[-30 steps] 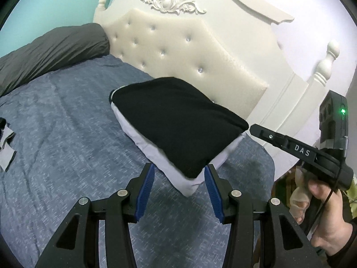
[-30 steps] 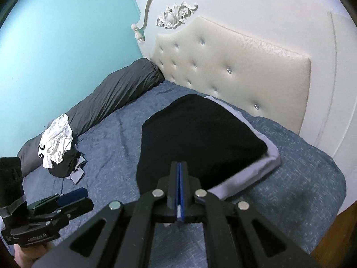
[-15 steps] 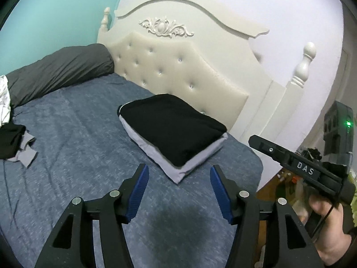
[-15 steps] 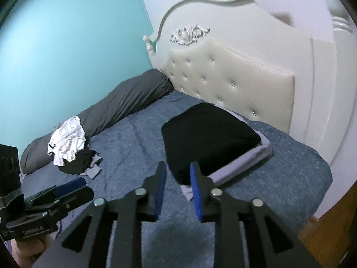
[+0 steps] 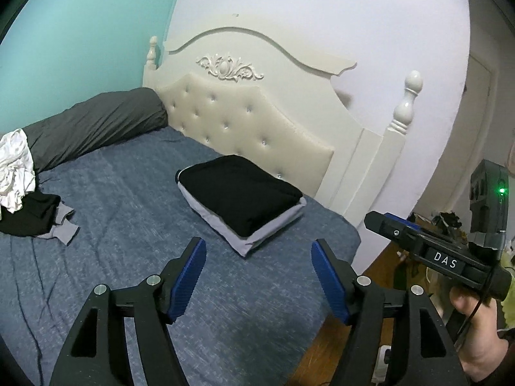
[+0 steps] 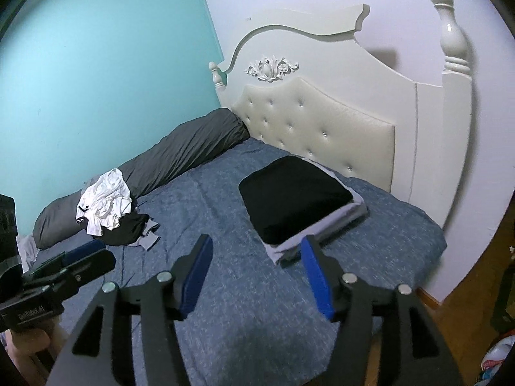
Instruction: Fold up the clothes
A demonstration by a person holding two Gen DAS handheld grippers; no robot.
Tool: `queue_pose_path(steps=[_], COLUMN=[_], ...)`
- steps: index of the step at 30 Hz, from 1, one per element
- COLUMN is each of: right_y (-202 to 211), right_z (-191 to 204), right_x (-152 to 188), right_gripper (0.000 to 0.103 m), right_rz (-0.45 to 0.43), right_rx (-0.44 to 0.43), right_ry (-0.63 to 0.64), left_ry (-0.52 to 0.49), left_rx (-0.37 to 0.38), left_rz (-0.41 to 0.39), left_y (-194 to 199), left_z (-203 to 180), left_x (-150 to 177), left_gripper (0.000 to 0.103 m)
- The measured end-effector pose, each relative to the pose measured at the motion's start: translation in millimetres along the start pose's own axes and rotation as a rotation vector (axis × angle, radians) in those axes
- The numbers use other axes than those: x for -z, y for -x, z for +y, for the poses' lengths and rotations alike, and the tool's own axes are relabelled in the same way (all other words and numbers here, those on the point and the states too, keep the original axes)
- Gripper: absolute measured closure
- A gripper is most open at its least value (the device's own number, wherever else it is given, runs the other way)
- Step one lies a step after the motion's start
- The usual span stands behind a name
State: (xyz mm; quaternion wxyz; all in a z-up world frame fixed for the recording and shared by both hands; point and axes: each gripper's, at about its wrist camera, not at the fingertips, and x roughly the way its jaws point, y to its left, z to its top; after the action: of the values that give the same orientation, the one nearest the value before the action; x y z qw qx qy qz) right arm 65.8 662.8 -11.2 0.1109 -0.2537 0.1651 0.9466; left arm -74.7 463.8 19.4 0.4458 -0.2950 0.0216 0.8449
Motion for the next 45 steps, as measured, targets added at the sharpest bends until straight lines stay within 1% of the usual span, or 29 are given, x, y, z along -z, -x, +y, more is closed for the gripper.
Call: queue_pose_path(steps=[10, 20, 25, 28, 31, 40, 42, 45], right_y=[36, 55, 63, 68, 72, 84, 85, 88], right_z=[19, 26, 31, 34, 37, 39, 38, 38], right_x=[10, 17, 21, 24, 27, 34, 35, 37], right_gripper=[0.042, 0.038, 0.036, 0.034, 0.031, 0.029, 0.026, 0.025], right_rz=[-0.011, -0.031, -0.046, -0.054, -0.06, -0.072, -0.072, -0.074], right_rx=[-0.008, -0.001, 0.013, 0.024, 0.036, 0.062, 0.066, 0.075], right_ry=[0.019, 0.023, 0.042, 0.052, 0.064, 0.071, 0.067, 0.068], left_ry=[-0.014, -0.024, -0.024, -0.022, -0.018, -0.03, -0.034, -0.034], left_rx=[-0.012, -0.015, -0.02, -0.025, -0.027, -0.034, -0.041, -0.047], left_rz=[-0.019, -0.029, -0.032, -0.032, -0.035, -0.047, -0.053, -0.054], left_y=[36, 55, 61, 63, 67, 78, 81, 85], left_z=[-11, -21, -22, -22, -22, -26, -28, -28], left_x=[9, 15, 17, 18, 20, 26, 27, 28], left_gripper=[0.03, 0.029, 0.027, 0.026, 0.02, 0.014, 0.01, 0.007])
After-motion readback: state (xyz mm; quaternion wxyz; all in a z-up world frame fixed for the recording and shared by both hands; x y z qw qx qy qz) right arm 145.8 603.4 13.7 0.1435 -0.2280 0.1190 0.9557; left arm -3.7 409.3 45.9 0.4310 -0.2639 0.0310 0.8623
